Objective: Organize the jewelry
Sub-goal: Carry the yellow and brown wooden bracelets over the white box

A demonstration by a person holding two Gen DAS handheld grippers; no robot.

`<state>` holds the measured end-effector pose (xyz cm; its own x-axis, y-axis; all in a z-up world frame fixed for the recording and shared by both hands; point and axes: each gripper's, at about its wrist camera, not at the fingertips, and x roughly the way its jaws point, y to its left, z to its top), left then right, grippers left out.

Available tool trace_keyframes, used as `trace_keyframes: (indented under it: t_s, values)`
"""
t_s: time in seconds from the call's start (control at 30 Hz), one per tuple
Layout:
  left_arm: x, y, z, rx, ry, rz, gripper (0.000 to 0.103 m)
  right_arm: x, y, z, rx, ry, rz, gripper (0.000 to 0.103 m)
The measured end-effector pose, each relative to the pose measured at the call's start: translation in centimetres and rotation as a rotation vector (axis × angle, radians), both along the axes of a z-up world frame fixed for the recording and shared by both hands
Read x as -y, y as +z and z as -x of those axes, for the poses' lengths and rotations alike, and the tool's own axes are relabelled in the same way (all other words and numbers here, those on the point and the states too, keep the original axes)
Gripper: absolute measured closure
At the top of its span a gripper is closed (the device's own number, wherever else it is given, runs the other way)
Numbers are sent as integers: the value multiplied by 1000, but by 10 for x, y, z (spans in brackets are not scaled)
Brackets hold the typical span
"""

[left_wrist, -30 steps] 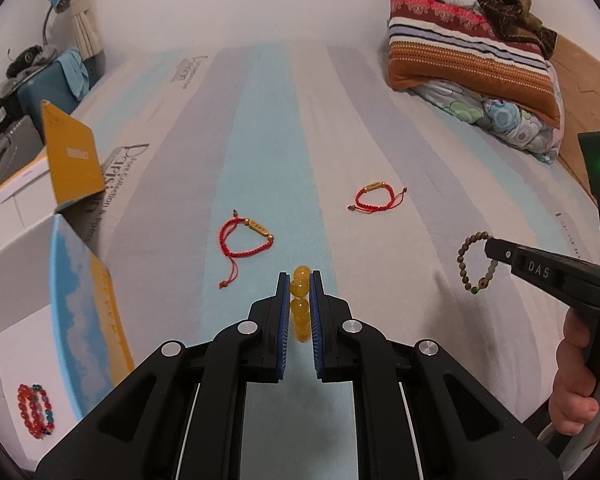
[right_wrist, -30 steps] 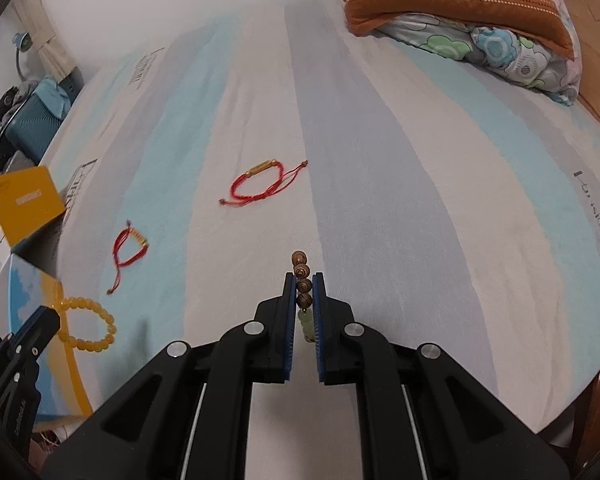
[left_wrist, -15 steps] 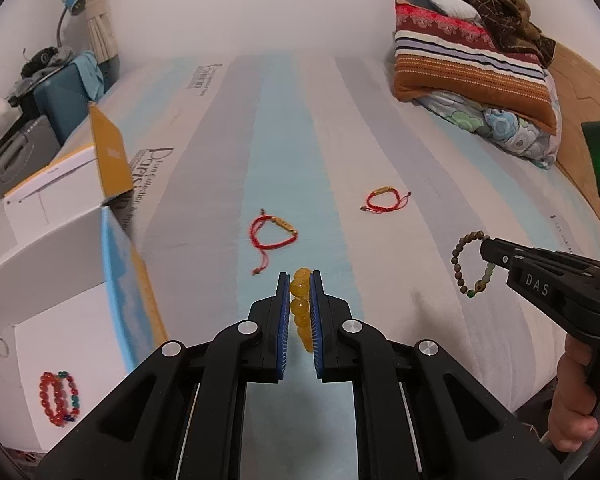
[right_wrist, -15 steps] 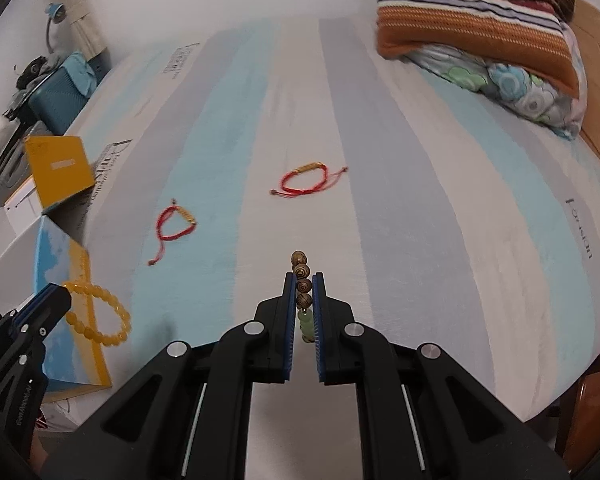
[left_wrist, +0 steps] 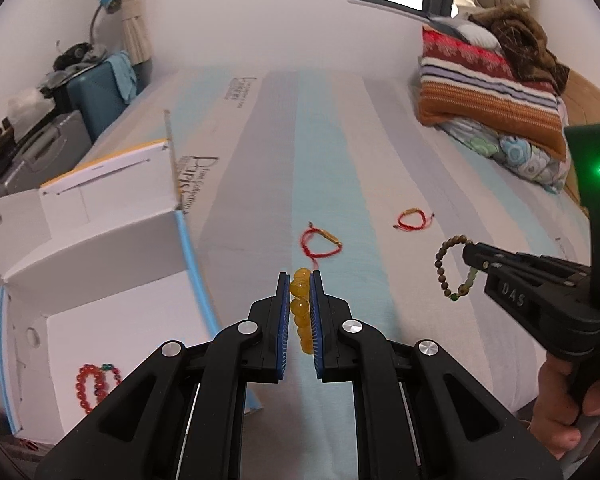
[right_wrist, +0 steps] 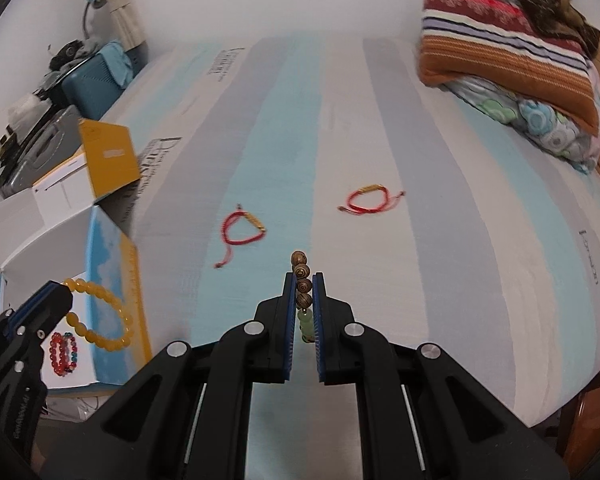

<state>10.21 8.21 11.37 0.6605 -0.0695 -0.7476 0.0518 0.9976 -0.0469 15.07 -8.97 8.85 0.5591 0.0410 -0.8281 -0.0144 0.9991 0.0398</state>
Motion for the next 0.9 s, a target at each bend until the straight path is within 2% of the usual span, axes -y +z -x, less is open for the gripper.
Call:
trace_keyframes:
  t_s: [0.4, 0.9]
  values:
    - [-66, 23, 34, 43, 84, 11, 94, -68, 18, 3, 26, 74, 12, 96]
    - [-147, 23, 63, 36, 208, -9, 94, -166, 29, 24, 54, 222, -5, 96]
